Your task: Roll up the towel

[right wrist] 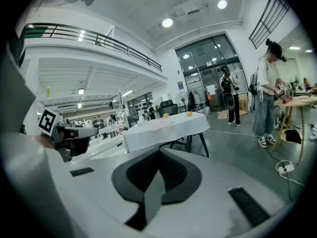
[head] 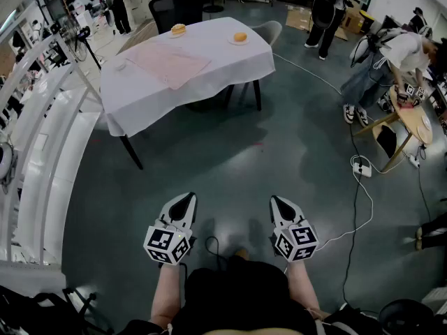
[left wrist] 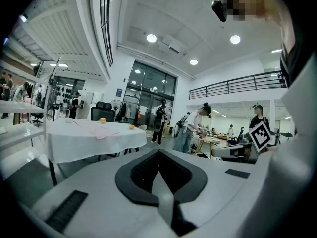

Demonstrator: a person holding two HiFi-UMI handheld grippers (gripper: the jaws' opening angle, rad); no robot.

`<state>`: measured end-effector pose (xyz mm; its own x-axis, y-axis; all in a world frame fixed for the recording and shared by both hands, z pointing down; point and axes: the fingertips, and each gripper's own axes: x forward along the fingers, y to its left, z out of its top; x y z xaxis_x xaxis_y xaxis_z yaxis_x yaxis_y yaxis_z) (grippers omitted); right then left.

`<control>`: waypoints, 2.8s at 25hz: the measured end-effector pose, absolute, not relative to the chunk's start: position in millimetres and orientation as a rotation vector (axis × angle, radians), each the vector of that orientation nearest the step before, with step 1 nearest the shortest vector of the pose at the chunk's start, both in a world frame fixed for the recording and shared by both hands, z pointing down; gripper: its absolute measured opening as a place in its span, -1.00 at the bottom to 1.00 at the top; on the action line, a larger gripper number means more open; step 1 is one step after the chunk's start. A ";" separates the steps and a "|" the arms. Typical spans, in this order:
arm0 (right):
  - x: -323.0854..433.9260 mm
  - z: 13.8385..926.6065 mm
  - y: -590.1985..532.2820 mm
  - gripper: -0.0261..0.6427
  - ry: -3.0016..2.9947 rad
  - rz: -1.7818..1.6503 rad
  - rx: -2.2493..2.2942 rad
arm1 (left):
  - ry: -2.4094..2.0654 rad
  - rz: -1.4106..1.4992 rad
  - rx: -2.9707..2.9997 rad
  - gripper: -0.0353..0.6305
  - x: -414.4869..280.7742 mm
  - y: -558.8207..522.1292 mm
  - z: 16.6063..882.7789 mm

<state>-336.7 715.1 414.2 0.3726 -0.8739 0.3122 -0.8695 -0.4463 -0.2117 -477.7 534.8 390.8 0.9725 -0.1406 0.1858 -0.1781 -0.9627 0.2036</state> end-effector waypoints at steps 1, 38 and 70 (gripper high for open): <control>-347.9 413.5 710.0 -0.91 1.667 -0.602 -2.582 | -0.244 0.248 2.890 -0.88 -488.6 531.8 391.8; -336.9 420.6 745.5 -0.17 1.655 -0.579 -2.537 | -0.303 0.117 2.779 -0.18 -469.1 549.4 400.1; -85.2 404.8 472.0 -0.17 1.651 -0.544 -2.526 | -0.227 0.058 2.788 -0.18 -208.7 282.5 380.1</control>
<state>-85.2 472.0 404.8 0.3582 -0.8992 0.2514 -0.8727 -0.4181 -0.2521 -208.7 282.5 380.1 0.9864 -0.1501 0.0677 -0.1641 -0.9289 0.3321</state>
